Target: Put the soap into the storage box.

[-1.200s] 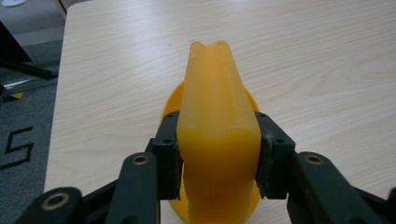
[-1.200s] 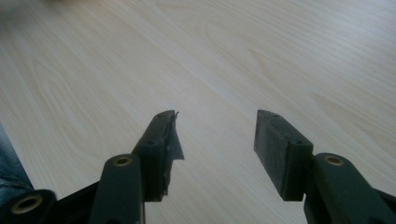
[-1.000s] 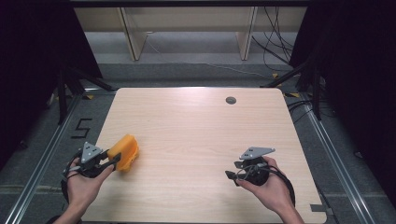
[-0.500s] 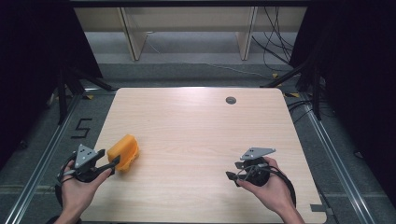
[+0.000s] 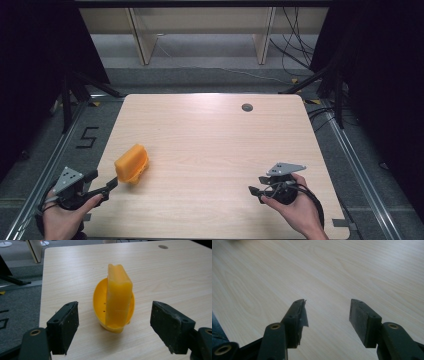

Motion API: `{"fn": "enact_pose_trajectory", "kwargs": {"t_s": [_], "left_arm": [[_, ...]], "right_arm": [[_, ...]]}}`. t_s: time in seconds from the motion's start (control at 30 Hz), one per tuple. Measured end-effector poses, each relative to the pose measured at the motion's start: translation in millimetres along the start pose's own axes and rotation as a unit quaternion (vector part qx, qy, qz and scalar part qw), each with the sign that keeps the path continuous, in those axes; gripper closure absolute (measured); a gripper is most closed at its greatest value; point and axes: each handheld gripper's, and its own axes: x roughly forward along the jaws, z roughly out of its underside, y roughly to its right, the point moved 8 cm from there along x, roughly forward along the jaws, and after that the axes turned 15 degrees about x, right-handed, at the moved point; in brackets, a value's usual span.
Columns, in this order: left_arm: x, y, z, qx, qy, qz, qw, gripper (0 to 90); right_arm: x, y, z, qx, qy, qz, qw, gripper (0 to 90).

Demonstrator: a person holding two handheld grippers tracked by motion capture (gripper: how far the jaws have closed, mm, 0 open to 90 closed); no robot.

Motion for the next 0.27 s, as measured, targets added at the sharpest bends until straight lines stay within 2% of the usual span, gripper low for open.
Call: {"fn": "enact_pose_trajectory", "kwargs": {"t_s": [0.03,0.07,0.1,0.13,0.2,0.27], "left_arm": [[0.5,1.7,2.3,0.004,-0.014,0.008,0.9999,21.7],[2.7,2.8,3.6,0.017,-0.019,0.023,0.9994,20.5],[4.2,4.5,5.1,0.019,-0.025,0.031,0.9990,20.1],[6.4,6.7,7.0,0.025,-0.032,0.037,0.9985,19.8],[8.2,9.5,7.6,0.030,-0.036,0.043,0.9980,19.6],[9.2,10.4,8.7,0.036,-0.041,0.048,0.9974,19.3]], "right_arm": [[-0.3,2.2,0.6,0.000,0.006,0.000,1.0000,46.9],[-0.7,3.0,1.1,0.009,0.008,-0.001,0.9999,46.9],[-1.0,4.7,0.9,0.013,0.012,0.002,0.9998,46.9],[0.2,7.0,-0.2,0.006,0.020,0.005,0.9998,46.9],[-0.7,5.8,-0.7,0.025,0.020,0.000,0.9995,46.8],[0.5,8.5,-1.5,0.006,0.024,0.001,0.9997,46.7]]}}
